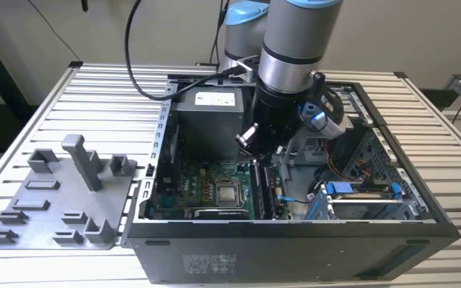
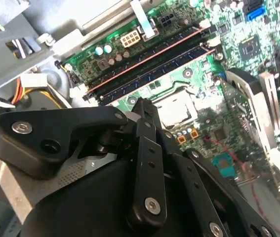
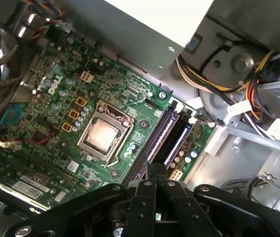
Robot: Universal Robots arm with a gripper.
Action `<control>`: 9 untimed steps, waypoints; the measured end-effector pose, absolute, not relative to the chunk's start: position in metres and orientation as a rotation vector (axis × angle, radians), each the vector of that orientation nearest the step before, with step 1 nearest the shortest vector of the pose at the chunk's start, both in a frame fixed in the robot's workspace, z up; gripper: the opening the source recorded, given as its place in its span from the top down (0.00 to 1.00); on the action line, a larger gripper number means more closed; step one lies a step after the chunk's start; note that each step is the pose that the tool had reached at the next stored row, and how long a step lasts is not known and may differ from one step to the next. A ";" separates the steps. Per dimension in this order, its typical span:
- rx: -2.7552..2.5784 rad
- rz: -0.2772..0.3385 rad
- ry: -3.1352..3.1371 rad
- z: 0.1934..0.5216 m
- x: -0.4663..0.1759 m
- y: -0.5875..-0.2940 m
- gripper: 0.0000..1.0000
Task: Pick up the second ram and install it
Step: 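Press down the second ram until it locks into place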
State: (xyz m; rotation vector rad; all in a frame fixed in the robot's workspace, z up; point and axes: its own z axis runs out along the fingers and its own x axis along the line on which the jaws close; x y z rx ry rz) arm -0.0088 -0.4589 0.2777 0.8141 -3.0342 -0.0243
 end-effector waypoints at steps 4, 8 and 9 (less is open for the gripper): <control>0.926 -0.023 -3.004 0.278 -0.009 -0.459 0.89; 1.034 -0.023 -2.969 0.278 -0.009 -0.459 0.89; 1.061 -0.022 -2.960 0.278 -0.009 -0.459 0.89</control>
